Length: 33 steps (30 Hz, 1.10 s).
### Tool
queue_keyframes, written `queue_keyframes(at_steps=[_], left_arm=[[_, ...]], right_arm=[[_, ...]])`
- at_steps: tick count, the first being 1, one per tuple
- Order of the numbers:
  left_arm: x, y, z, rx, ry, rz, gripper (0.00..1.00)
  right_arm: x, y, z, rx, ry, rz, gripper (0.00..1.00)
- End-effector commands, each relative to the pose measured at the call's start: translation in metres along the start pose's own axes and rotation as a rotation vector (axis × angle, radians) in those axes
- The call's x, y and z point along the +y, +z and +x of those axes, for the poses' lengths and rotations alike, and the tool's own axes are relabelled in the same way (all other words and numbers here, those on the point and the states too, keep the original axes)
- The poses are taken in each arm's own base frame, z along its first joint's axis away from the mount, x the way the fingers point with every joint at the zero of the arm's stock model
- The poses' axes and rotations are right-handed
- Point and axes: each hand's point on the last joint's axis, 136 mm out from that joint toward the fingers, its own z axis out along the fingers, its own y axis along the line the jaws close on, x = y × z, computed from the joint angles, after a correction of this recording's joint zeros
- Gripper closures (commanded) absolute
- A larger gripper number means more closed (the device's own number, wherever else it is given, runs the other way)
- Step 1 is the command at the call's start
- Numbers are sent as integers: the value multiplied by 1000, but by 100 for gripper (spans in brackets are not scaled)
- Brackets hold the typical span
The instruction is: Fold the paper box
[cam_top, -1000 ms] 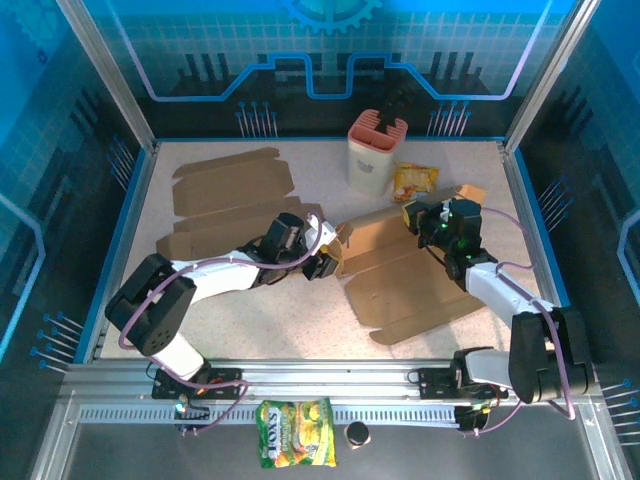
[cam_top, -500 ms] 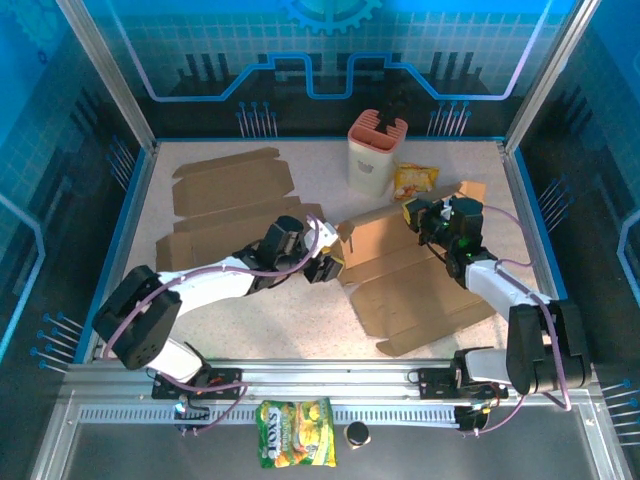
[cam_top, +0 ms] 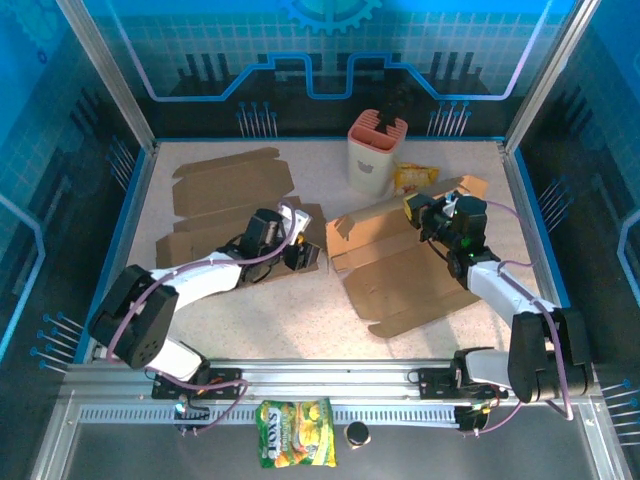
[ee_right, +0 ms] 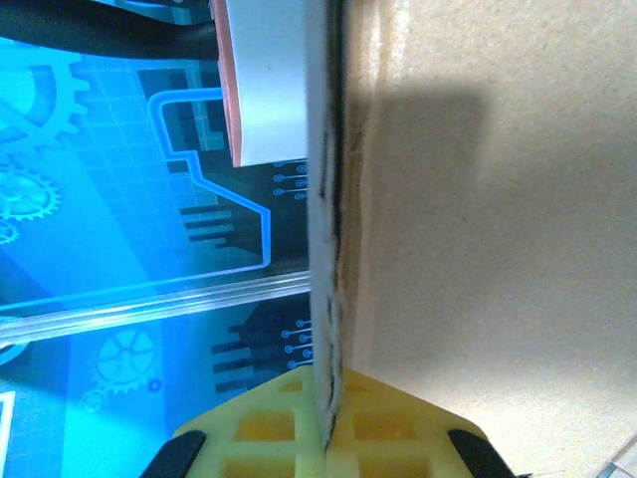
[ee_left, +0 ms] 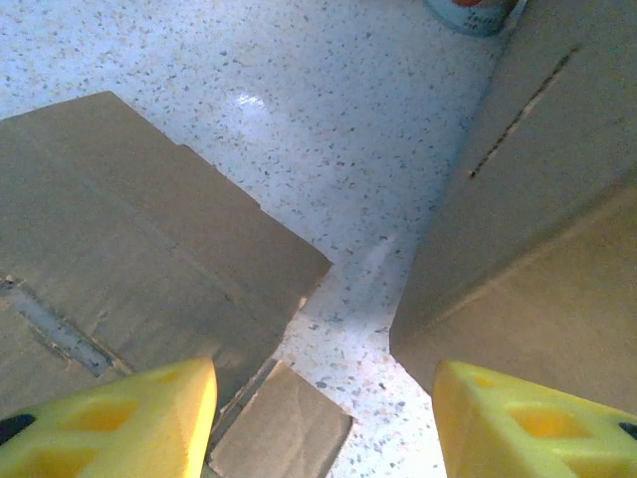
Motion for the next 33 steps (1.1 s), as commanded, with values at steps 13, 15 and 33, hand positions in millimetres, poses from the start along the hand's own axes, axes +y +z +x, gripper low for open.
queue_keyframes(at_steps=[13,15,33], left_arm=[[-24,21,12,57,115,74,43],[-29,22,19,68,139,89,44],[-46,10,33,50,212,79,39]], right_arm=[[-41,-13,20,49,-94,10,100],[-41,-14,20,47,-97,15,100],[-18,-9,15,37,-105,-27,100]])
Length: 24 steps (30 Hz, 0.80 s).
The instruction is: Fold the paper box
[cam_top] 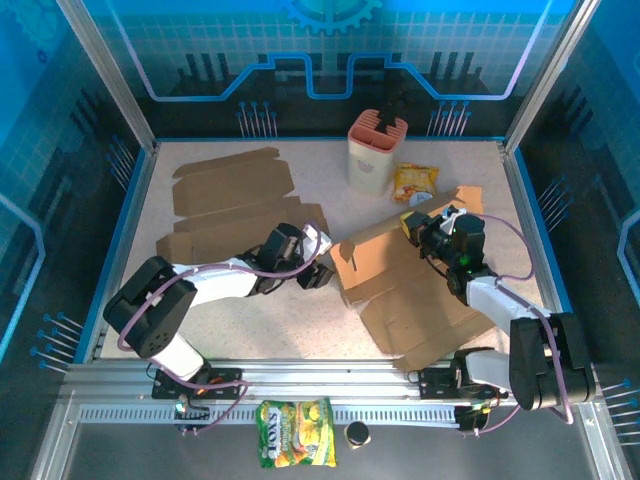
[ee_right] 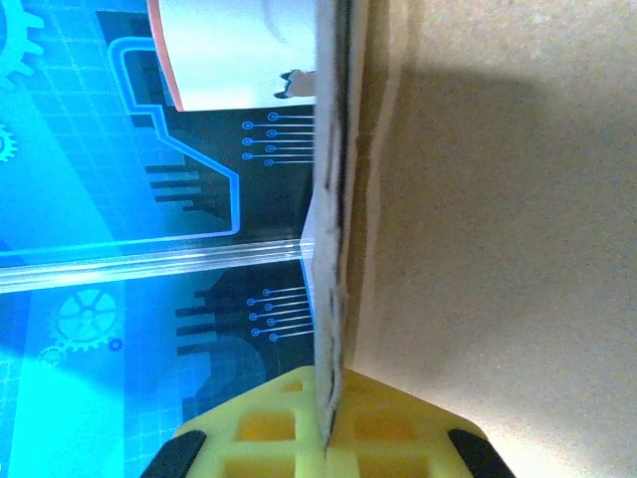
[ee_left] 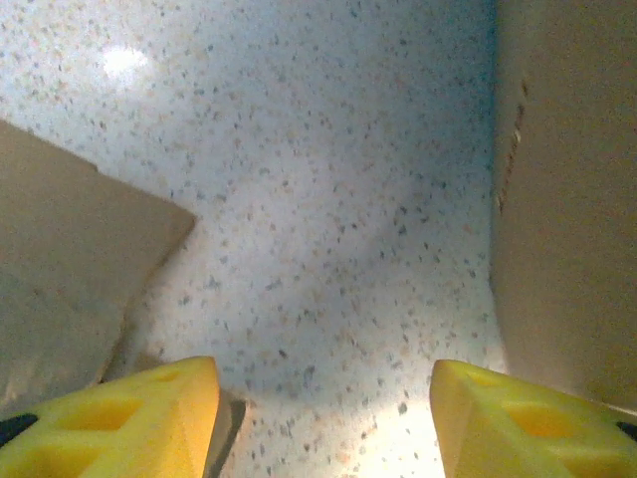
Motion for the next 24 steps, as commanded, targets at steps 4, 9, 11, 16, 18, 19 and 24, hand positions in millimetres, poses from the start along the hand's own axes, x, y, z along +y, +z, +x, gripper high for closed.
queue_keyframes(at_steps=[4,9,11,16,18,19,24], left_arm=[[16,-21,-10,-60,-43,-83,35],[22,-26,-11,-67,-68,-80,36],[19,-20,-10,-62,-67,-56,37],[28,-9,-19,-69,-43,-86,36],[28,-4,-24,-67,-29,-77,36],[26,-1,-26,-63,-22,-62,36],[14,7,-24,-41,40,-31,37]], right_arm=[[35,4,-7,-17,-40,-70,100],[46,6,-9,-17,-41,-88,100],[43,7,-9,-14,-37,-85,100],[25,10,-5,1,-18,-66,100],[17,10,-2,11,-16,-55,100],[11,10,-1,13,-11,-52,100],[3,6,2,13,-5,-45,100]])
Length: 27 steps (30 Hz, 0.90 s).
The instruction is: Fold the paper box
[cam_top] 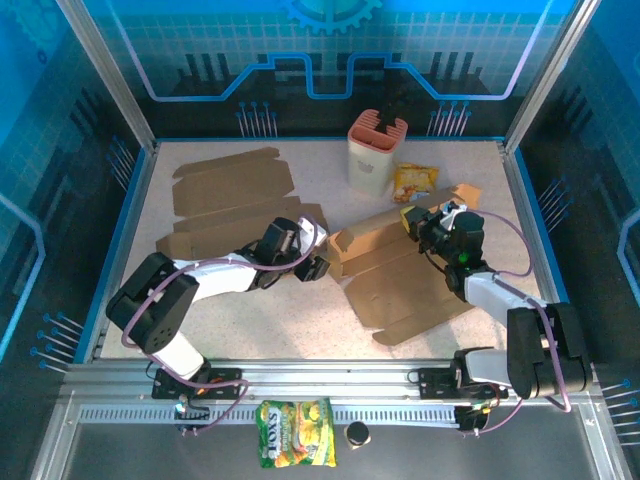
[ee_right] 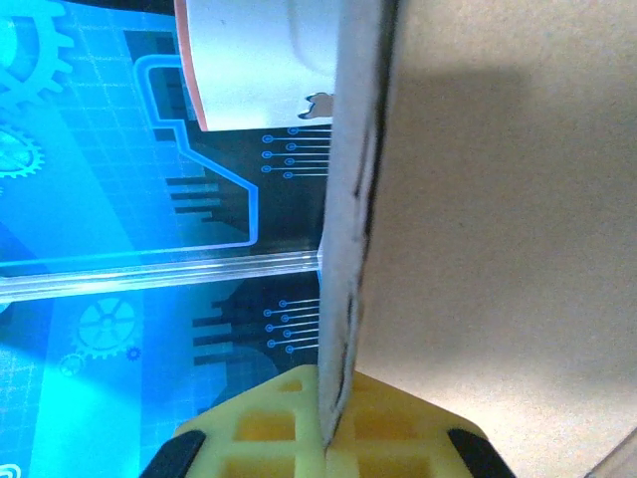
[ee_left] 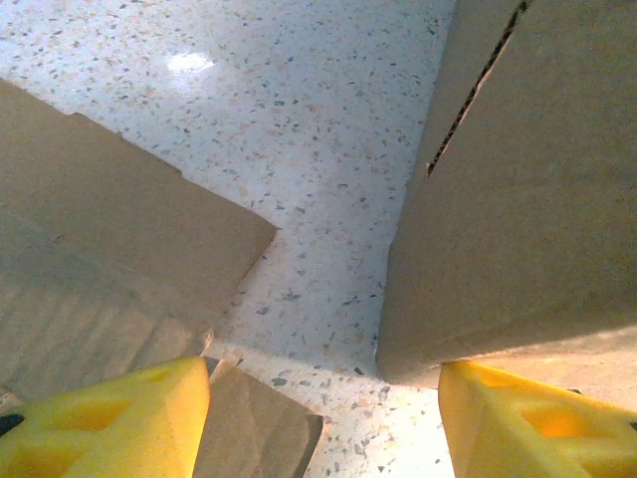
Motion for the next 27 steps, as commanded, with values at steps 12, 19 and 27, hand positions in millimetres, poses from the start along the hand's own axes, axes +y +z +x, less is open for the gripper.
queue_keyframes(at_steps=[12,19,27], left_arm=[[-40,11,-20,-58,88,68,36],[-38,1,-51,-160,16,33,36],[-33,-11,-84,-274,-92,22,38]], right_arm=[[3,-1,10,25,-11,-20,100],[11,1,6,6,6,-41,100],[18,1,2,-39,52,-67,100]])
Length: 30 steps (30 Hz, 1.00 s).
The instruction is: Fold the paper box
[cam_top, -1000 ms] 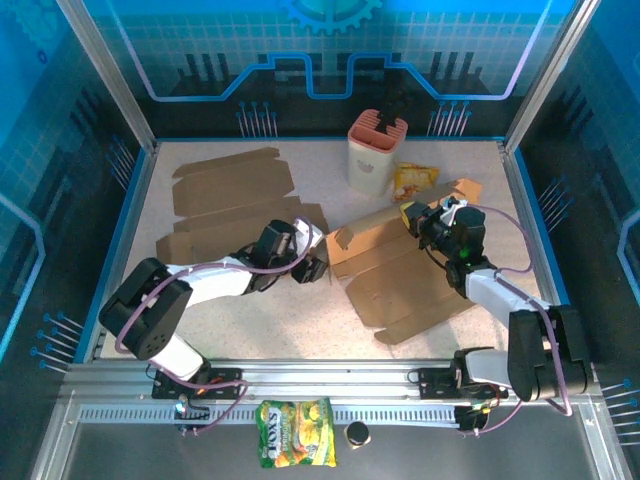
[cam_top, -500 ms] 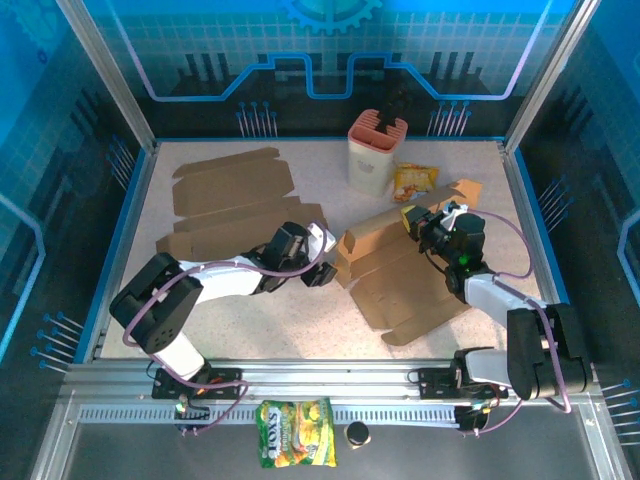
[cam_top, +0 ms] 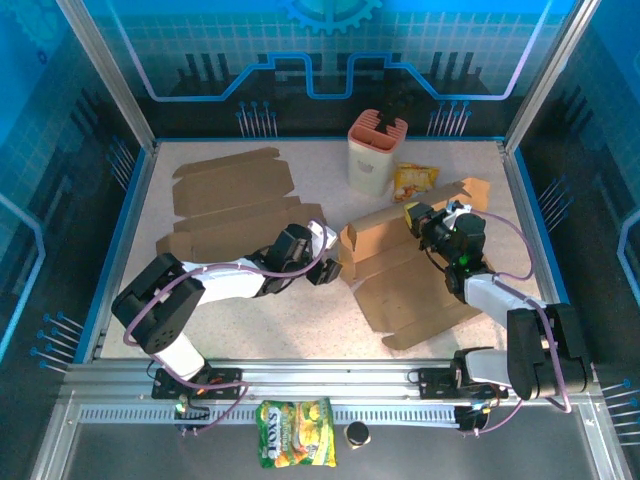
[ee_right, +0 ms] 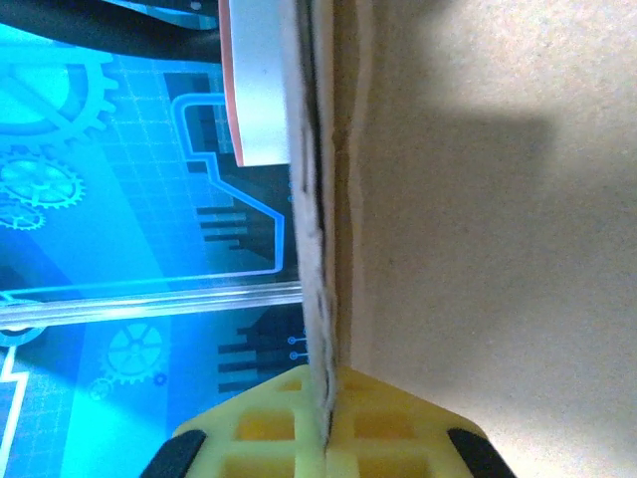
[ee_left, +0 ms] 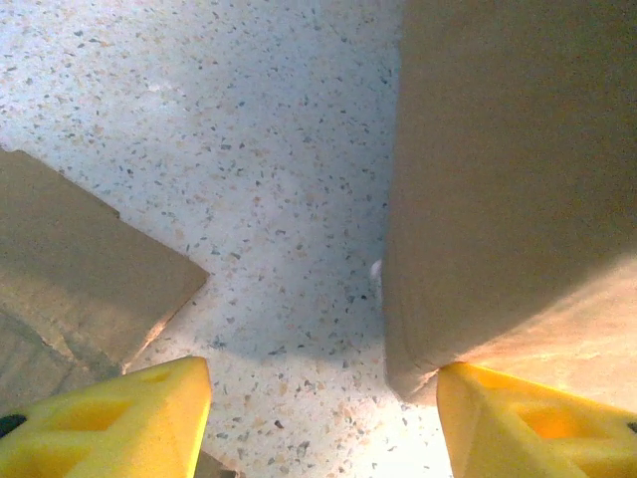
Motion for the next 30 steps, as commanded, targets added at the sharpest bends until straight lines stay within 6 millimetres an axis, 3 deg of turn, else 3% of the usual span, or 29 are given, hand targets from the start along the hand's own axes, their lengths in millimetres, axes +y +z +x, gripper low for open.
queue_keyframes(at_steps=[1,8,15,21,30], left_arm=[[-12,-15,-69,-215,-40,28,38],[0,-31,-90,-288,-93,-11,39],[15,-33,-70,-255,-154,-22,39],[11,-20,-51,-193,-147,7,39],[18,-4,-38,-157,-138,-27,38]], right_arm=[[9,2,13,29,25,-24,100],[24,3,9,11,36,-59,100],[23,4,10,0,45,-56,100],[18,8,19,21,41,-47,100],[-3,7,32,33,19,-9,100]])
